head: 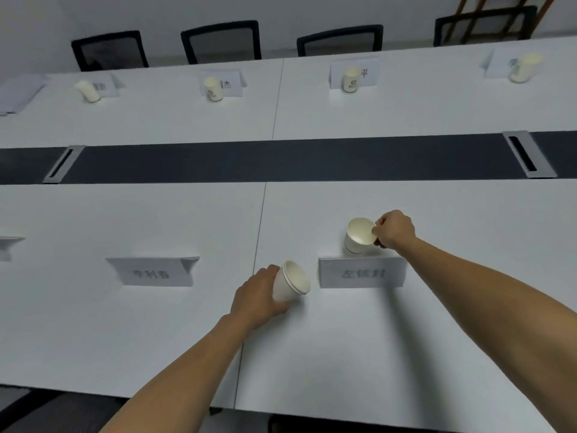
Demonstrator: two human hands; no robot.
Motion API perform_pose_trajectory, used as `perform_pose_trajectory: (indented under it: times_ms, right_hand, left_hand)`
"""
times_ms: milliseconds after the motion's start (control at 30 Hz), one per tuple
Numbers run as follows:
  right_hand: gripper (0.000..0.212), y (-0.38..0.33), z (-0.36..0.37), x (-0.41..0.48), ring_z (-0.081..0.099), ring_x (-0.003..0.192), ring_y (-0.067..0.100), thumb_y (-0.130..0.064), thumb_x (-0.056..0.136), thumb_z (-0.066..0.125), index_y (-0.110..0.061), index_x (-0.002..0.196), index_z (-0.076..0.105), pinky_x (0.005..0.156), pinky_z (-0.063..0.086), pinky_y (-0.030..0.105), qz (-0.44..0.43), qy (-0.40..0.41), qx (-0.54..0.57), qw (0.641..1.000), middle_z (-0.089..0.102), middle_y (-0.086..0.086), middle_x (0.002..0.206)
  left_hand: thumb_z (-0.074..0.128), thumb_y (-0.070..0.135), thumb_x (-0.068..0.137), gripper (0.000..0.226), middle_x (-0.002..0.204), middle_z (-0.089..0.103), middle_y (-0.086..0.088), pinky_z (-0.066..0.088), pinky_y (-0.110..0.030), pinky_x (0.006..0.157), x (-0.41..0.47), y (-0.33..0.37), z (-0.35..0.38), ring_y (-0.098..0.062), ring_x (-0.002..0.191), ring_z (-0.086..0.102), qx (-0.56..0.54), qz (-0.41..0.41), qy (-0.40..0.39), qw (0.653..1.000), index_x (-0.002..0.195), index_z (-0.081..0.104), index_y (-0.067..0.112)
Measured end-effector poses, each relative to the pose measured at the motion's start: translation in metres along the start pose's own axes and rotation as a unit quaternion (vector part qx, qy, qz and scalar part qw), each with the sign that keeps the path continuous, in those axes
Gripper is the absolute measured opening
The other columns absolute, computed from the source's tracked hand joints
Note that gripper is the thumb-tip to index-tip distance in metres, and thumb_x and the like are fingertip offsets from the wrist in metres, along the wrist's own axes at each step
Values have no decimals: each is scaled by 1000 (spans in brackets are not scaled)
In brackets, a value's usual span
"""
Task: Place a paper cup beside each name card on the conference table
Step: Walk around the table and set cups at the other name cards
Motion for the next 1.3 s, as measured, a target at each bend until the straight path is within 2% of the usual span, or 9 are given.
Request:
perform_pose_trajectory:
  times_ms: [100,300,433,533,733,867,1133,1300]
  right_hand:
    - [15,9,14,11,74,79,32,-5,86,64,-2,100,68,78,60,40,15,-12,-7,1000,74,17,84]
    - [17,6,21,14,74,77,33,-9,85,66,4,96,69,80,57,39,24,-22,-8,999,75,19,80]
    - [29,-1,13,6,68,88,35,-18,85,72,3,105,68,78,54,38,18,-8,-52,998,73,19,97]
    - [32,-11,4,-11,66,100,36,-18,88,69,1,113,67,85,54,41,-5,25,-86,996,70,18,110]
    - [31,-55,11,-60,62,99,31,-23,91,61,-13,120,65,75,46,32,-84,32,-143,986,67,10,116]
    - [26,-97,44,-104,56,85,24,-23,91,60,-13,113,68,72,44,30,-153,10,-177,972,69,7,111]
    - [19,-189,169,-238,63,81,21,-26,90,61,-15,103,69,68,50,29,-267,-41,-201,942,66,0,89]
    - [14,-234,249,-325,66,82,24,-26,88,63,-18,98,69,60,49,29,-309,-86,-202,925,70,2,94]
  left_hand:
    - [75,37,70,63,115,57,6,44,-31,74,3,-4,6,-20,100,58,3,-15,-9,1000,126,47,29]
    - [75,37,69,63,113,57,6,46,-32,75,3,-8,6,-20,99,58,2,-31,-2,1000,125,48,29]
    - [75,37,69,62,114,58,6,47,-32,76,-2,-7,5,-20,99,58,-2,-25,8,1000,125,48,29]
    - [75,37,70,63,115,57,6,45,-31,75,-9,-11,-1,-19,99,58,-5,-15,21,1000,126,48,28]
    - [76,38,71,63,114,56,6,42,-30,73,-36,-33,-32,-19,99,57,-13,-1,67,998,126,47,28]
    - [76,39,73,63,115,57,5,40,-29,71,-69,-72,-58,-19,100,57,-20,-6,109,994,127,47,28]
    - [75,41,74,70,122,55,4,45,-33,77,-186,-213,-113,-21,106,57,-7,-51,171,984,134,42,27]
    - [73,40,74,66,117,55,2,45,-34,77,-252,-297,-144,-22,103,57,19,-88,182,979,131,43,25]
Point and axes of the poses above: each hand's wrist, its own x-axis towards the middle knuckle, its own z-axis out of the palm, y = z × x, the point moved 2 cm from there along x, towards the middle knuckle
